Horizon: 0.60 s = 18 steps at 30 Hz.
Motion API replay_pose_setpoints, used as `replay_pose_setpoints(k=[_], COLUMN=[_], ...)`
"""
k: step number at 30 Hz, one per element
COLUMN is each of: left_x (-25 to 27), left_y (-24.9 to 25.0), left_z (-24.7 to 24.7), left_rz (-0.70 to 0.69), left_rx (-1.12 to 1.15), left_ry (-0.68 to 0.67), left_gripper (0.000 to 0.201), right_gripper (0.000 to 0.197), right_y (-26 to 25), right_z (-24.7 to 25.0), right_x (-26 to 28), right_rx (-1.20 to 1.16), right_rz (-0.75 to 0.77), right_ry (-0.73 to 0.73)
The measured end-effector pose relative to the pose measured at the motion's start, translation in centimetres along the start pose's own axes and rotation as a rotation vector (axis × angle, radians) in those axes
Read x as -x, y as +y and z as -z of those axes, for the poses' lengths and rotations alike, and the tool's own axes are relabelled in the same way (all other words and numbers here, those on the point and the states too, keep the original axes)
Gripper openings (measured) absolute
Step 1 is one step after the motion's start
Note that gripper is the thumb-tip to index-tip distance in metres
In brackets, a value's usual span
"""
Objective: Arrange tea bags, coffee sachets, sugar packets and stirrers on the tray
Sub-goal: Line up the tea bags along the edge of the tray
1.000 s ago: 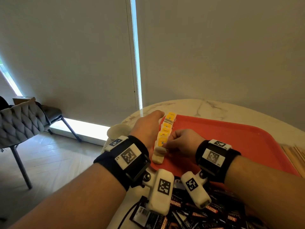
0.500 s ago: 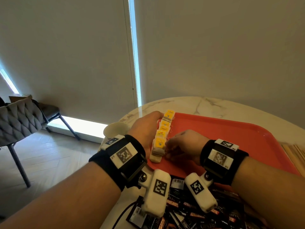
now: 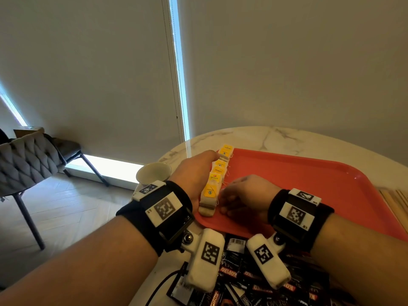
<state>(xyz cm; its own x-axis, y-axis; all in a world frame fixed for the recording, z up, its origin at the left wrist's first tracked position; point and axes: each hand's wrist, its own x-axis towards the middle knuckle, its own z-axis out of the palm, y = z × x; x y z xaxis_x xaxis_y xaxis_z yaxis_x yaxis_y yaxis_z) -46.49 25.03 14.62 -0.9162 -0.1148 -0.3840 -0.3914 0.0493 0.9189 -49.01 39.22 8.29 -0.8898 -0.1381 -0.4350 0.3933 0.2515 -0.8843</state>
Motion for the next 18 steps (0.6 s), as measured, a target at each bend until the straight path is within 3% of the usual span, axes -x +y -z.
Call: replay_pose_setpoints(k=[10, 15, 18], left_x=[-0.4, -1.0, -1.4], left_y=[0.0, 0.4, 0.6], left_z=[-0.4, -0.5, -0.8], left_rz=[-0.019, -0.060, -0.054], left_rx=[-0.037, -0.065, -0.065], left_ry=[0.005, 0.032, 0.018], left_gripper=[0.025, 0.032, 0.033], right_gripper=[0.018, 0.010, 0.016], right_y=[0.1, -0.2, -0.3], right_z=[-0.3, 0.7, 0.8], right_x=[-0.3, -1.0, -1.7], right_rx=[0.003, -0.083, -0.119], right_rz=[0.010, 0.078, 0.092], right_ry=[-0.036, 0.095, 0.133])
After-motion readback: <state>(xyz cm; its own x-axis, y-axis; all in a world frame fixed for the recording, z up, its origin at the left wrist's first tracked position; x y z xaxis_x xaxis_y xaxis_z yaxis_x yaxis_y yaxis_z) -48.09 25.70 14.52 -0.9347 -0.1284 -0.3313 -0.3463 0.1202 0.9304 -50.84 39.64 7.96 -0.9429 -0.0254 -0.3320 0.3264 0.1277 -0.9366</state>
